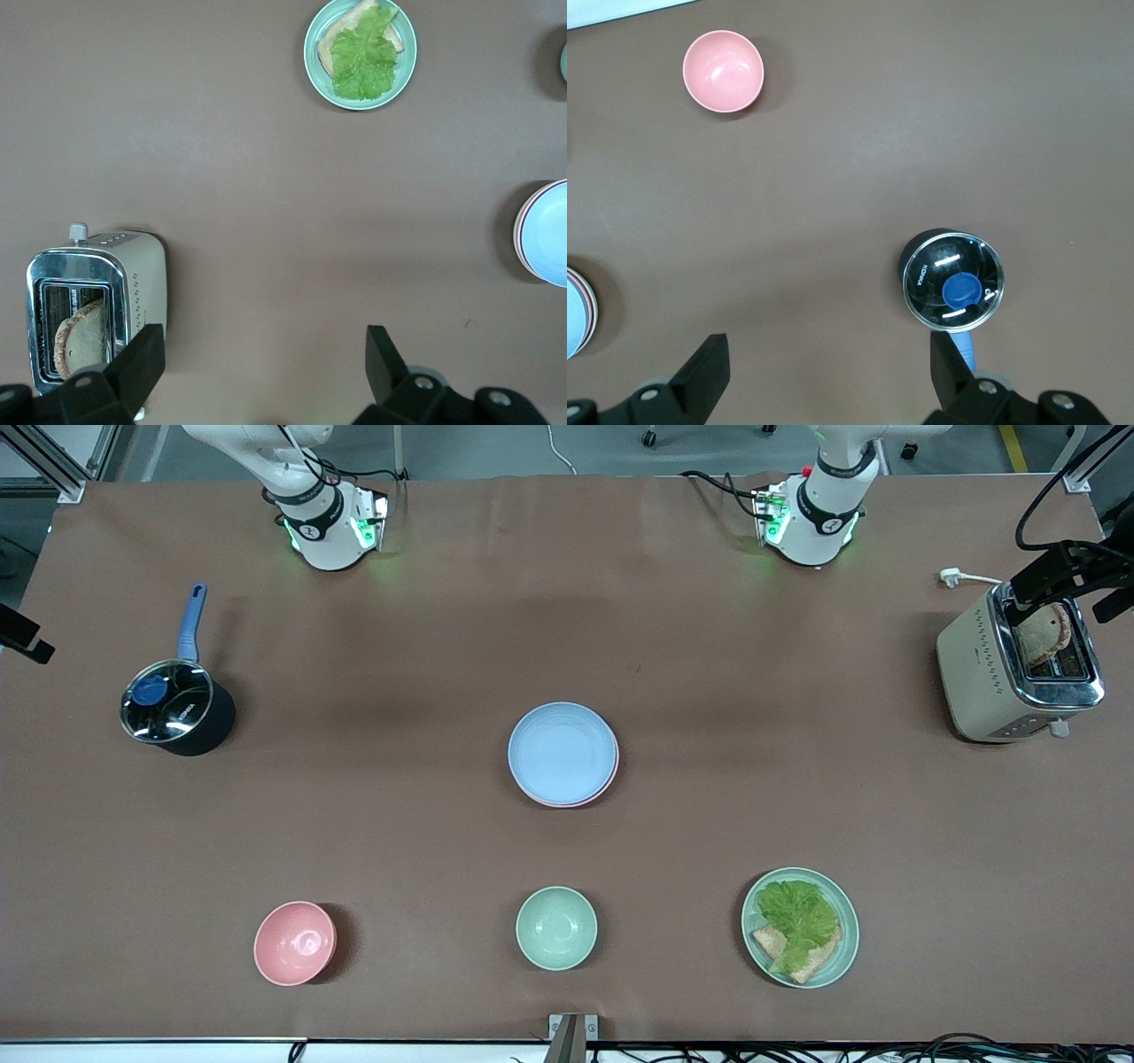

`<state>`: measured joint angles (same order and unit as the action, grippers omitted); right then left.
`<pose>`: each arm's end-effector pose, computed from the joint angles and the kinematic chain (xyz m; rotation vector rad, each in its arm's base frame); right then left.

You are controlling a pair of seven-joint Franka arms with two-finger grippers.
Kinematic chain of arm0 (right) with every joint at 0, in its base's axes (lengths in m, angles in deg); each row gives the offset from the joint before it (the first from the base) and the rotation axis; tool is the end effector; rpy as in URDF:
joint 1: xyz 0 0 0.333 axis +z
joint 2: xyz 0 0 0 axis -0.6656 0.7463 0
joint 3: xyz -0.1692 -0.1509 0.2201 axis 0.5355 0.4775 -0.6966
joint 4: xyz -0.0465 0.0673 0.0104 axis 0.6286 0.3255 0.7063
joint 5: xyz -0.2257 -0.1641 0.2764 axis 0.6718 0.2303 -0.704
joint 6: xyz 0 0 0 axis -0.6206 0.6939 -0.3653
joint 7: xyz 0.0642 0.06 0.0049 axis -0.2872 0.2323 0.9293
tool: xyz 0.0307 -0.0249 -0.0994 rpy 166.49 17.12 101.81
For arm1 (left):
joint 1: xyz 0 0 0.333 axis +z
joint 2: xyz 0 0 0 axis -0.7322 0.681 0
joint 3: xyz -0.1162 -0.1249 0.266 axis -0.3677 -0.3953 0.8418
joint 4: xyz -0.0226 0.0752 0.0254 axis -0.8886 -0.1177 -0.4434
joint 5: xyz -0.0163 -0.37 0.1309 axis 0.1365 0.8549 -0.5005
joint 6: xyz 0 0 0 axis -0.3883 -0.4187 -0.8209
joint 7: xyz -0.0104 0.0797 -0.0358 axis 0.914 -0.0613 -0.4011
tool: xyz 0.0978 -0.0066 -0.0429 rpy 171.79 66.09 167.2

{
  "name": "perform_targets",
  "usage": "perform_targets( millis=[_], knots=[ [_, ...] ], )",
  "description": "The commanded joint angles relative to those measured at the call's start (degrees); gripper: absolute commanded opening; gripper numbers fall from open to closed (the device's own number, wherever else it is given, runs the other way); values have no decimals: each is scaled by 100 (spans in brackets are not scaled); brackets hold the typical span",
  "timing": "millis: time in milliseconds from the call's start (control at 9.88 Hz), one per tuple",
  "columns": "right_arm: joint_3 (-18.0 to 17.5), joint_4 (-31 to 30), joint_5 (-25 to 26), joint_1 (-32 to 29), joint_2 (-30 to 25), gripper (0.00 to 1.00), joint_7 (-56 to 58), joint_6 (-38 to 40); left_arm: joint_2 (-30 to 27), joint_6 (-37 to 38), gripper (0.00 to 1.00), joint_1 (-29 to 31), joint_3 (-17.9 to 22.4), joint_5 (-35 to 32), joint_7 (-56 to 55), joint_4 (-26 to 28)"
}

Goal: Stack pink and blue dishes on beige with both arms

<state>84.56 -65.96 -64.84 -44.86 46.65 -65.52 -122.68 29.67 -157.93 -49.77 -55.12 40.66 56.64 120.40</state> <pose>0.5449 -0.0745 0.6731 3.1184 -0.3258 0.0602 0.5251 -0.0237 0.6883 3.1390 0.0217 0.0642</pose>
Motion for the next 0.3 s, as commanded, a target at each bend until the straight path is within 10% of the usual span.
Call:
perform_targets(
  millis=[0, 203],
  knots=[
    [51, -60, -89, 67, -37, 100, 60, -40, -69, 11, 100, 67, -62, -42, 41, 257],
    [51, -69, -97, 67, -37, 100, 51, -22, -69, 11, 100, 59, -62, -42, 41, 257]
  ],
)
